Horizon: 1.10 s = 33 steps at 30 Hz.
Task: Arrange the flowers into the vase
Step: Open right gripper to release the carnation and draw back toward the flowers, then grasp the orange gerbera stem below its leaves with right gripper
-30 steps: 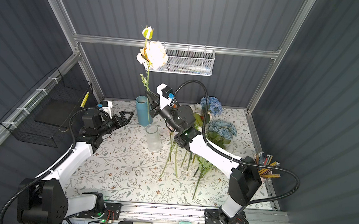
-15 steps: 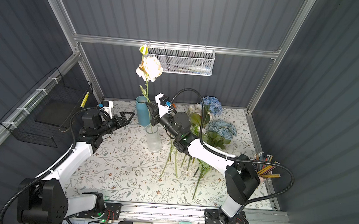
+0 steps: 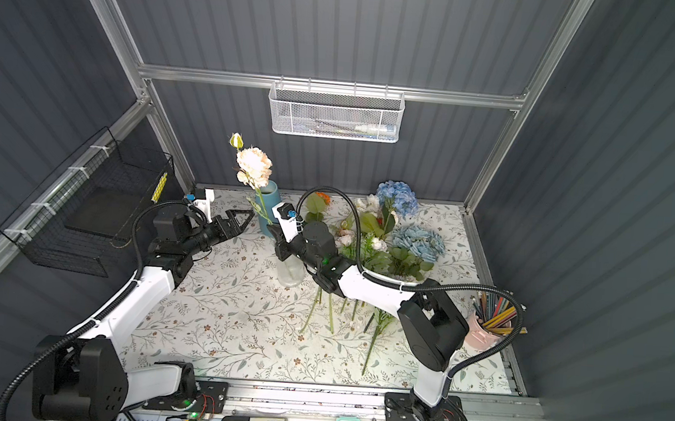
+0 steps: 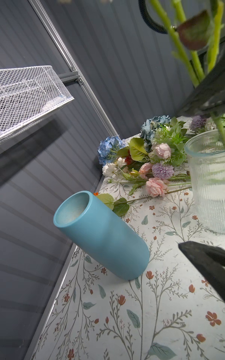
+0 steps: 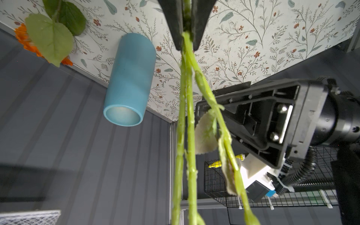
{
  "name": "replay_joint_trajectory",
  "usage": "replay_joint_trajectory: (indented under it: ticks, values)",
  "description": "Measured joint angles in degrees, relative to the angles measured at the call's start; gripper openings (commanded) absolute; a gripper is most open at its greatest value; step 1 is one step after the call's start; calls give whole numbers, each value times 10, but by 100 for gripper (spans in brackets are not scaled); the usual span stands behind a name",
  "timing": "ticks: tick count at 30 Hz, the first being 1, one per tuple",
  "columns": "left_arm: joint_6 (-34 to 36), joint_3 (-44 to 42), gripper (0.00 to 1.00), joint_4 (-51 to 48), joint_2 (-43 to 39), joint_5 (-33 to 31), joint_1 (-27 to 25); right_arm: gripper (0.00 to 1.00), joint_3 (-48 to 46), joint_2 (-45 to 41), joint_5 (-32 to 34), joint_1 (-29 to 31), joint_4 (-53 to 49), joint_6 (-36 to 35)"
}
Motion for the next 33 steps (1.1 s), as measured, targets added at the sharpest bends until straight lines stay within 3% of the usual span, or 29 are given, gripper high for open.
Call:
replay_joint_trajectory:
  ticks: [11, 20, 23, 26, 33]
  values:
    - [-2, -16, 100, 14, -5, 8, 0, 43, -18, -24, 38, 0, -47, -10]
    - [10, -43, 100, -24, -58, 4, -24, 58, -39, -129, 98, -4, -148, -6]
    - [32, -43, 100, -48, -69, -4, -43, 58, -36, -154, 118, -11, -201, 8]
    - [55, -43, 100, -71, -70, -18, -62, 51, -9, -151, 121, -34, -280, 44]
    - [70, -40, 100, -92, -70, -56, -73, 37, 139, -36, 49, -117, -458, 161]
